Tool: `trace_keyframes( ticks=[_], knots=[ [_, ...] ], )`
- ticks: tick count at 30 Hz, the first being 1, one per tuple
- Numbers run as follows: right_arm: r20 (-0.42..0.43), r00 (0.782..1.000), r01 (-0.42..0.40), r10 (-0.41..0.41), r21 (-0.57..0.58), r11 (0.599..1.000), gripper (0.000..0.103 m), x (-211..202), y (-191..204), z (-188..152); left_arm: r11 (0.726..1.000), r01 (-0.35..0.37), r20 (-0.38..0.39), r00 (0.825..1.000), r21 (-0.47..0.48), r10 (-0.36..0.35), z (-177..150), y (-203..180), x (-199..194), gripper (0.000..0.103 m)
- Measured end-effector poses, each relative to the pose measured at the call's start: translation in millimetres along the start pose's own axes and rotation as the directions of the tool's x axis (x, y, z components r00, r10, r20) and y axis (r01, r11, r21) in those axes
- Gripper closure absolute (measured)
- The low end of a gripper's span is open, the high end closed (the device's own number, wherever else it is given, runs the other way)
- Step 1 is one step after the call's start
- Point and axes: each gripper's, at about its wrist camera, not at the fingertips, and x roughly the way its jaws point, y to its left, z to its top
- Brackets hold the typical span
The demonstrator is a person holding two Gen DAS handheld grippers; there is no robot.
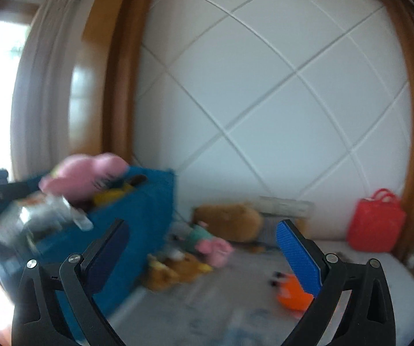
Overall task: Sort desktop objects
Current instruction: 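Open both tools to drop the Patrick Star plush into the crate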
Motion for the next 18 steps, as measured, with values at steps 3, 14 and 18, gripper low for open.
trace_keyframes(
  ticks=[3, 14, 18],
  knots=[
    [-0.013, 0.998, 0.057, -0.057, -0.001, 0.998, 0.000, -21, -41, -23, 0.999, 0.045, -0.018, 0.999, 0.012, -0.045, -16, -48, 3, 0.015],
    [-0.087, 0.982, 0.170, -0.165, 0.044, 0.985, 0.000, -63, -148, -89, 0.990, 0.140, -0.211, 0.969, 0.031, -0.130, -85, -157, 61, 0.015],
    [-0.118, 0.975, 0.198, -0.189, 0.067, 0.978, 0.001, -73, -182, -110, 0.986, 0.164, -0.231, 0.961, 0.036, -0.151, -97, -164, 79, 0.015]
  ],
)
